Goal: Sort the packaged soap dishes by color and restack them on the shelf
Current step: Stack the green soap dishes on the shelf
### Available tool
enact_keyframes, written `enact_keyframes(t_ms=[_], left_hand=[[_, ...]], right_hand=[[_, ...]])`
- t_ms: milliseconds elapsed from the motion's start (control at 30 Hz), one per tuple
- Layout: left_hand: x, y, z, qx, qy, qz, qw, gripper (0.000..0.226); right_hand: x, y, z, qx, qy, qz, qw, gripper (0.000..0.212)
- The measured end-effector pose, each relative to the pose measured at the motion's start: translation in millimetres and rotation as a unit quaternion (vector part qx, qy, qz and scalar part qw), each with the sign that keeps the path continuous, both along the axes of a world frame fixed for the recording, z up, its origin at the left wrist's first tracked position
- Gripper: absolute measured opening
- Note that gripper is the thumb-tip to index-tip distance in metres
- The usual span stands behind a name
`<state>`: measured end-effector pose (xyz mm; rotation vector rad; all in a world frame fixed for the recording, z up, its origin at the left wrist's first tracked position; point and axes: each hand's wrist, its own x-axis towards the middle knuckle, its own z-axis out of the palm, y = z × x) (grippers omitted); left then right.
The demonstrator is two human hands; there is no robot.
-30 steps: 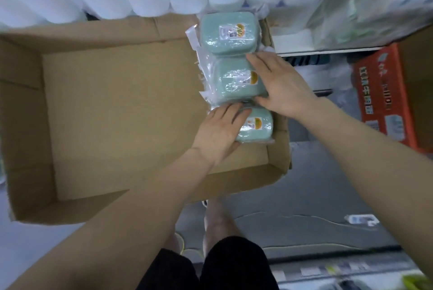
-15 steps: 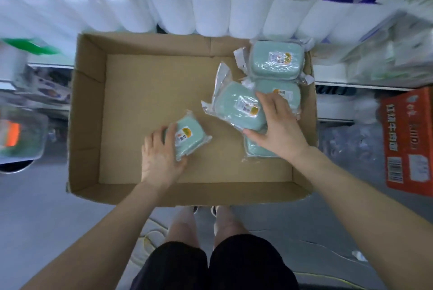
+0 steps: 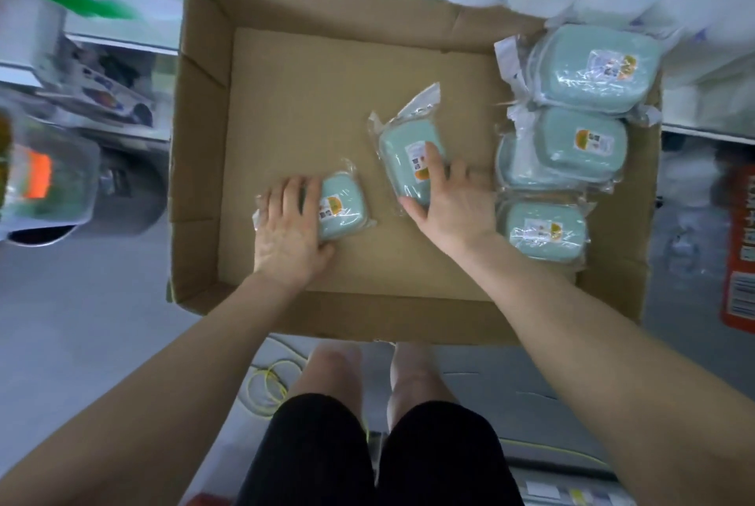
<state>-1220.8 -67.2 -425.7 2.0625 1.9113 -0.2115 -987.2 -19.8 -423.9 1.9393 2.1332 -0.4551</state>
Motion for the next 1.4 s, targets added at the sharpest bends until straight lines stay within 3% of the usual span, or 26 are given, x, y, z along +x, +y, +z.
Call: enact_keyframes(t_ms=[100, 233, 333, 433, 500, 600, 767, 1033, 1267, 1400], left_hand=[[-3, 5, -2, 0.015, -0.009, -0.015, 1.0, 0.096], [-5, 12, 0, 0.026, 0.005, -0.025, 0.999, 0.095], [-8, 14, 2, 0.016, 0.014, -0.038, 0.999, 0.092], [-13, 12, 6, 0.0, 0.008, -0.033, 0.999, 0.09], [-15, 10, 9, -0.015, 0.008, -0.018, 1.0, 0.09], [-17, 3, 20, -0.006, 0.014, 0.007, 1.0, 0.088], [-13, -4, 61, 0.048, -0.005, 0.053, 0.997, 0.083], [1, 16, 176, 0.198, -0.065, 0.08, 0.975, 0.078], [-12, 55, 297, 0.38, -0.095, 0.026, 0.919, 0.074], [-24, 89, 352, 0.425, -0.085, 0.002, 0.901, 0.075]], right_hand=[[5, 2, 9, 0.069, 0.024, 0.064, 0.995, 0.05], [15, 33, 16, 0.034, -0.01, 0.3, 0.953, 0.083], [10, 51, 16, -0.033, -0.086, 0.424, 0.901, 0.083], [4, 57, 14, -0.023, -0.124, 0.471, 0.873, 0.083], [6, 56, 11, -0.009, -0.133, 0.47, 0.873, 0.08], [12, 46, 11, 0.053, -0.092, 0.42, 0.901, 0.078], [28, 35, 60, 0.101, -0.038, 0.331, 0.938, 0.095], [54, 53, 204, 0.278, 0.005, 0.312, 0.909, 0.098], [51, 71, 327, 0.403, 0.011, 0.318, 0.858, 0.093], [40, 92, 381, 0.453, 0.02, 0.271, 0.849, 0.094]])
